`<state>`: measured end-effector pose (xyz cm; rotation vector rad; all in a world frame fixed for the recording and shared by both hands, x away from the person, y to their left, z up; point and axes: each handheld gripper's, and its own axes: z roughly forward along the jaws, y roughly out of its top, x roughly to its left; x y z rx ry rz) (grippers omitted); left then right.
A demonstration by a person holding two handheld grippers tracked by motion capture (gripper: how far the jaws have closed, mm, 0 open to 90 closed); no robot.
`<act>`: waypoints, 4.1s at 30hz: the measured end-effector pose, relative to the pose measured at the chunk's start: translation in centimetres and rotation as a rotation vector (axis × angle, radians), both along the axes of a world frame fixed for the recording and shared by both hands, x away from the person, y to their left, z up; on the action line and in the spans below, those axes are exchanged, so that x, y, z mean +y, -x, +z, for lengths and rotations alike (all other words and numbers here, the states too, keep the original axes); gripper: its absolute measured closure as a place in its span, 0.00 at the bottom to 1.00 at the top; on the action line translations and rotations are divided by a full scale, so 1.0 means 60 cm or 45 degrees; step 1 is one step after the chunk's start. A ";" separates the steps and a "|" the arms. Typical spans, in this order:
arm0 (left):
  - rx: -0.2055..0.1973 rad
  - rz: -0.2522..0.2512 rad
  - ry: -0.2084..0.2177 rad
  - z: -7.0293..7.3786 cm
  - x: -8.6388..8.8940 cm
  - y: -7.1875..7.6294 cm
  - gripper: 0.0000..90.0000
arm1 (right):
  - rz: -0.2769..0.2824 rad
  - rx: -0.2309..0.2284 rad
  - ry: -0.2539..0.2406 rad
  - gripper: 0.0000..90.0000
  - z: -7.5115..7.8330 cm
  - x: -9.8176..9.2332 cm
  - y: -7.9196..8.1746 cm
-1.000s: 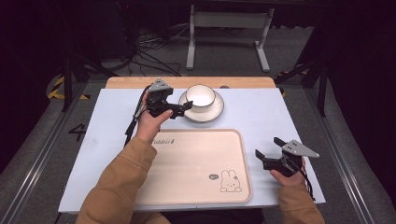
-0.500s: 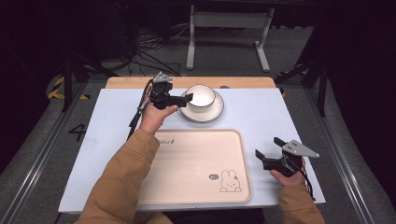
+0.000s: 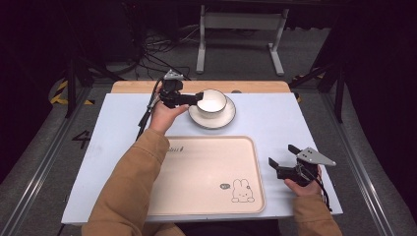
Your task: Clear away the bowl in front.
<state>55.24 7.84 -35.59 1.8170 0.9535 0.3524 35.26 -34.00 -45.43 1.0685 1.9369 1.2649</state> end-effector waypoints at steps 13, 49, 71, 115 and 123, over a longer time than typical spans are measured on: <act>0.103 0.057 -0.101 -0.021 -0.017 -0.048 0.13 | 0.001 -0.001 0.011 0.09 0.000 0.001 0.000; 0.451 0.022 -0.074 -0.120 -0.071 -0.101 0.39 | 0.002 0.000 0.045 0.09 0.000 0.006 0.000; 0.537 0.136 -0.120 -0.119 -0.081 -0.104 0.72 | 0.002 -0.001 0.043 0.09 0.000 0.005 0.000; 0.485 0.151 -0.139 -0.061 -0.082 -0.072 0.91 | 0.006 -0.006 0.036 0.09 0.000 0.004 0.001; 0.444 0.127 -0.127 -0.033 -0.075 -0.059 0.91 | 0.006 -0.005 0.038 0.09 0.000 0.005 0.001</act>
